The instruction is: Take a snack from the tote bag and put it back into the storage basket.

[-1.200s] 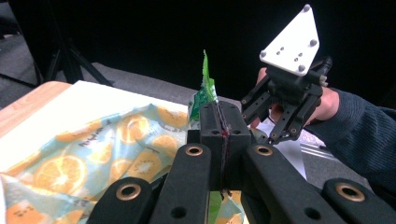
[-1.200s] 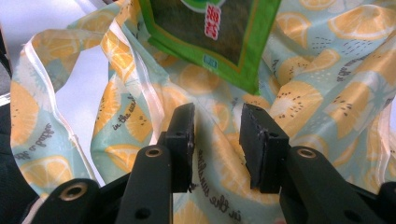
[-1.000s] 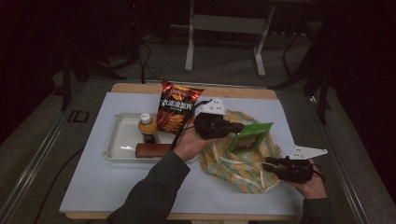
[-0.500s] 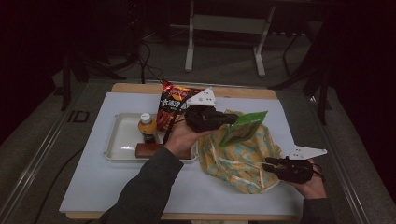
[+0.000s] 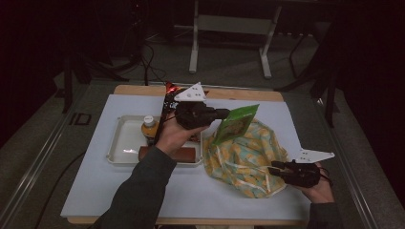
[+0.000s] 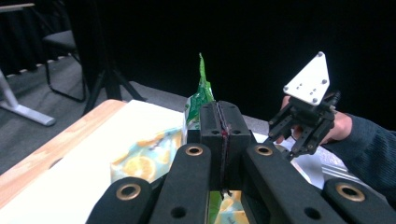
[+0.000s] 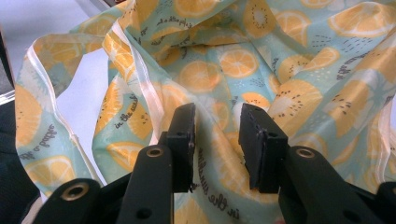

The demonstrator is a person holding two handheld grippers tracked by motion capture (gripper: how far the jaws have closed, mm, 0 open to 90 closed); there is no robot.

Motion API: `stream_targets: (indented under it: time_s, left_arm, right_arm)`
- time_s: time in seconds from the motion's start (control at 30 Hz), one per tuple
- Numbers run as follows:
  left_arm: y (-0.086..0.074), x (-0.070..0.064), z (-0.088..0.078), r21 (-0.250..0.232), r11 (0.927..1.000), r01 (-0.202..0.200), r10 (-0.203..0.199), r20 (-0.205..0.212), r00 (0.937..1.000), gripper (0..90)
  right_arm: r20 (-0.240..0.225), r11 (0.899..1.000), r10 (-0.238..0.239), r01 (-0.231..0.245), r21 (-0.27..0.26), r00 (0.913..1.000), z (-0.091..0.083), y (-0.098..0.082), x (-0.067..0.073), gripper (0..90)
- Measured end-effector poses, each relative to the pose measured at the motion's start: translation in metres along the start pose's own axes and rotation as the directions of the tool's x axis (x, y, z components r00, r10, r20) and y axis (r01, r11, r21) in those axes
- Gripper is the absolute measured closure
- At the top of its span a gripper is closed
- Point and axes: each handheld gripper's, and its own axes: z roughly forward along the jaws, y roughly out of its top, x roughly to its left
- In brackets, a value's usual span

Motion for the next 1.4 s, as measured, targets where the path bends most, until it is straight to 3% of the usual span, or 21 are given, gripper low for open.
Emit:
stream_targets:
  time_s: [0.27,0.37,0.67,0.77,0.8,1.1,1.4]
  left_arm:
    - [-0.009,0.013,-0.025,0.010,0.9998,0.016,-0.015,-0.049,0.9987,89.6]
    - [-0.017,0.022,-0.036,0.057,0.9983,0.012,-0.008,-0.084,0.9965,89.5]
    - [-0.034,0.044,-0.060,0.112,0.9923,0.052,-0.034,-0.159,0.9867,89.5]
    - [-0.035,0.045,-0.062,0.115,0.9919,0.053,-0.033,-0.164,0.9859,89.5]
    - [-0.037,0.049,-0.065,0.140,0.9889,0.048,-0.023,-0.178,0.9838,89.4]
    - [-0.045,0.057,-0.073,0.191,0.9799,0.057,-0.014,-0.218,0.9759,89.3]
    - [-0.049,0.056,-0.068,0.223,0.9734,0.054,-0.004,-0.217,0.9761,89.2]
  right_arm:
    - [-0.002,1.000,0.001,-0.001,0.004,1.0000,0.000,0.000,0.000,66.2]
    - [-0.001,1.000,-0.002,0.002,0.006,1.0000,0.000,0.000,0.000,66.3]
    - [-0.005,1.000,-0.003,0.003,0.009,1.0000,0.002,0.001,0.001,66.6]
    - [-0.007,1.000,-0.003,0.003,0.008,1.0000,0.003,0.001,0.001,66.6]
    - [-0.008,1.000,-0.006,0.006,0.008,1.0000,0.003,0.001,0.001,66.6]
    - [-0.006,1.000,-0.003,0.003,0.007,1.0000,0.002,0.001,0.001,66.8]
    - [-0.005,1.000,-0.005,0.005,0.008,1.0000,0.002,0.001,0.002,66.9]
